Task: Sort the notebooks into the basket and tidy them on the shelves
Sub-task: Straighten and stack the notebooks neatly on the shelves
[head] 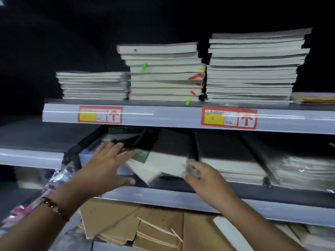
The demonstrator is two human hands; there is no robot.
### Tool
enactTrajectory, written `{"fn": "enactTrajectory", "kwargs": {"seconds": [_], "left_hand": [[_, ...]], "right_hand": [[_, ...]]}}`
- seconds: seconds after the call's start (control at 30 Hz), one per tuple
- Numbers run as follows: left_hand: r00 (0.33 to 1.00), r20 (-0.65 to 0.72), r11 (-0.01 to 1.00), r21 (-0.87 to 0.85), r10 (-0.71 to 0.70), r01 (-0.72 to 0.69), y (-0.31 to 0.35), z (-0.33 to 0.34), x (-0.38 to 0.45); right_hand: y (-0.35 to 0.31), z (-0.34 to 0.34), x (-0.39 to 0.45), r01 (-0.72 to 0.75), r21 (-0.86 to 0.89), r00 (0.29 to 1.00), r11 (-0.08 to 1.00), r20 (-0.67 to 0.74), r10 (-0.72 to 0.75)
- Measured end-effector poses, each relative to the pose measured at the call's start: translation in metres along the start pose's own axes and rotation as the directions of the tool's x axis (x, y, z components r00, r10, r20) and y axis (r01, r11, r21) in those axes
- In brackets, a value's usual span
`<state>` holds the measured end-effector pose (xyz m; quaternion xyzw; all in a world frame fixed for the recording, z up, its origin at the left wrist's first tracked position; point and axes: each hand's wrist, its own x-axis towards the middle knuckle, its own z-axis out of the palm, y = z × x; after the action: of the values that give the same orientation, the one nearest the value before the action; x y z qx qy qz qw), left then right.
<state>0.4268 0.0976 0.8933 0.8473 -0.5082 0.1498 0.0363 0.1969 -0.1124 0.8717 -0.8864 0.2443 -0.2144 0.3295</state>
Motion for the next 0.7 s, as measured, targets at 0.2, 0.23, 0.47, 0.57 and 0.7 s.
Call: {"fn": "enactTrajectory", "kwargs": {"seconds": [0.2, 0.23, 0.47, 0.57, 0.7], "left_hand": [[0.99, -0.139, 0.973, -0.229, 0.005, -0.037, -0.04, 0.018, 0.009], [0.988, -0.155, 0.957, -0.289, -0.012, -0.033, -0.041, 0.021, 0.01], [0.933, -0.346, 0.921, -0.388, -0.104, -0.041, -0.014, 0.034, 0.004], [0.892, -0.432, 0.925, -0.378, -0.133, -0.045, 0.003, 0.036, -0.003], [0.865, -0.464, 0.931, -0.364, -0.189, 0.009, 0.025, 0.04, -0.009]], "right_hand": [[-0.018, 0.027, 0.015, -0.257, 0.556, 0.927, 0.791, -0.091, 0.365], [-0.02, 0.029, 0.016, -0.25, 0.584, 0.917, 0.772, -0.113, 0.382], [-0.029, 0.03, 0.017, -0.287, 0.775, 0.857, 0.564, -0.056, 0.513], [-0.034, 0.032, 0.01, -0.359, 0.783, 0.843, 0.508, 0.038, 0.537], [-0.046, 0.035, 0.005, -0.417, 0.764, 0.848, 0.493, 0.13, 0.514]]}}
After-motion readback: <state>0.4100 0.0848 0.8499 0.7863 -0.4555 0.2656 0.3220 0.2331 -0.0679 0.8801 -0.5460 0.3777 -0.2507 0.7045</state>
